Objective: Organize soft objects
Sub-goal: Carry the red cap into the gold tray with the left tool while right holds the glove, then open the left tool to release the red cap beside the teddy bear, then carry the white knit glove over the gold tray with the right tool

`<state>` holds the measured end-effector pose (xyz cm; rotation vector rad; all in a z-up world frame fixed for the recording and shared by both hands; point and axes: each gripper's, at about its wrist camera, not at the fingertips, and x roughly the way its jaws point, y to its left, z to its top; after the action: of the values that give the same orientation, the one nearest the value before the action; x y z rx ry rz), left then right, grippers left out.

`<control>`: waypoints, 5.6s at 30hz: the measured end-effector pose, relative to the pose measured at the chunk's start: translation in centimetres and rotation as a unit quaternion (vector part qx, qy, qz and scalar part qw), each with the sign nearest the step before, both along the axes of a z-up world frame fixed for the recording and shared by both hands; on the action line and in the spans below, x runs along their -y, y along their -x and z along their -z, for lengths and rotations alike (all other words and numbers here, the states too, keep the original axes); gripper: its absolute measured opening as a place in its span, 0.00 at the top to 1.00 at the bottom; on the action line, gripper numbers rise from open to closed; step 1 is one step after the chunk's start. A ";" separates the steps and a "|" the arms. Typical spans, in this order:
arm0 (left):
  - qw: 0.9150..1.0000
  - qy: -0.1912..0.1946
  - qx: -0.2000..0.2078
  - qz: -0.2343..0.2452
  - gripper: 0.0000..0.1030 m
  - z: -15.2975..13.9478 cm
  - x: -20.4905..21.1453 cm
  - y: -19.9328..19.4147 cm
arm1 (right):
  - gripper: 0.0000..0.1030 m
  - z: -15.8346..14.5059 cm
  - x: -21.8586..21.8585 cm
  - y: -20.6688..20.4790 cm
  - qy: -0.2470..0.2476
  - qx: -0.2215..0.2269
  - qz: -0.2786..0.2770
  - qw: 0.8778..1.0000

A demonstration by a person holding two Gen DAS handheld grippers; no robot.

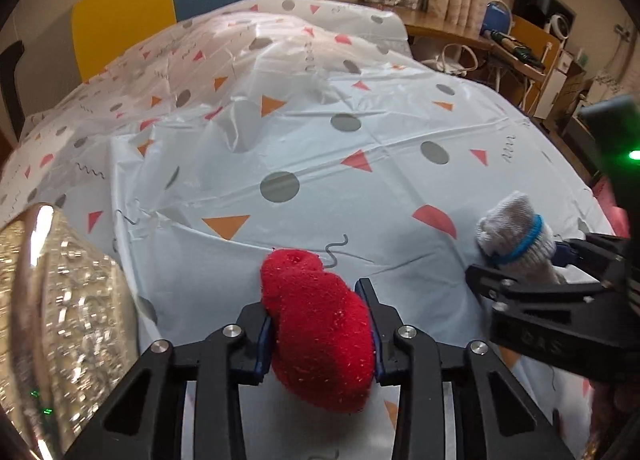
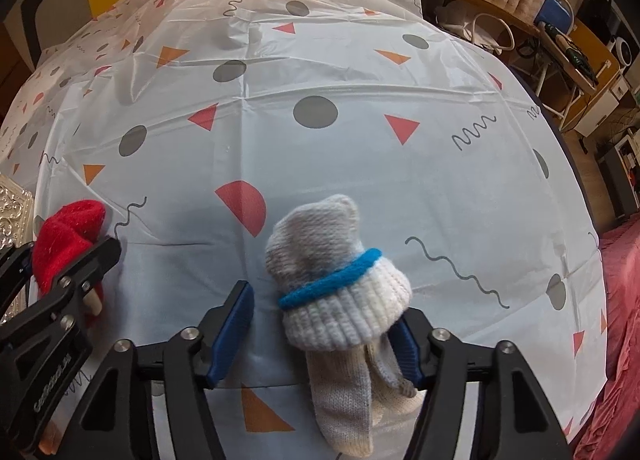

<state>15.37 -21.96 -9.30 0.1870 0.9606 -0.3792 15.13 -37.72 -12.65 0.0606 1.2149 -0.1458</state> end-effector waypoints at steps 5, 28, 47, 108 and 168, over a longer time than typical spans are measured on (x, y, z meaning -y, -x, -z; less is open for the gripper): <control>0.999 0.017 0.034 0.004 0.64 -2.7 -1.3 2.0 | 0.36 0.1 0.0 0.0 -0.004 0.003 0.001 1.000; 0.979 0.074 0.185 -0.039 0.64 -15.3 -10.0 7.2 | 0.46 -0.1 -1.3 1.3 0.028 0.042 -0.028 0.998; 0.968 0.078 0.194 -0.143 0.64 -16.3 -22.5 8.6 | 0.53 -0.2 -2.3 1.8 0.058 0.057 -0.049 0.995; 0.881 0.039 0.084 -0.464 0.00 -4.7 -48.3 14.5 | 0.53 -0.1 -3.1 1.9 0.104 0.064 -0.068 0.990; 0.905 0.029 0.139 -0.401 0.00 -6.7 -45.3 19.9 | 0.64 -14.8 -14.5 -2.4 -0.036 0.149 -0.032 0.988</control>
<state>-4.54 23.32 -2.63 -0.2120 0.6684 0.3748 17.56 -23.26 2.13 0.1029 0.9215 -0.0333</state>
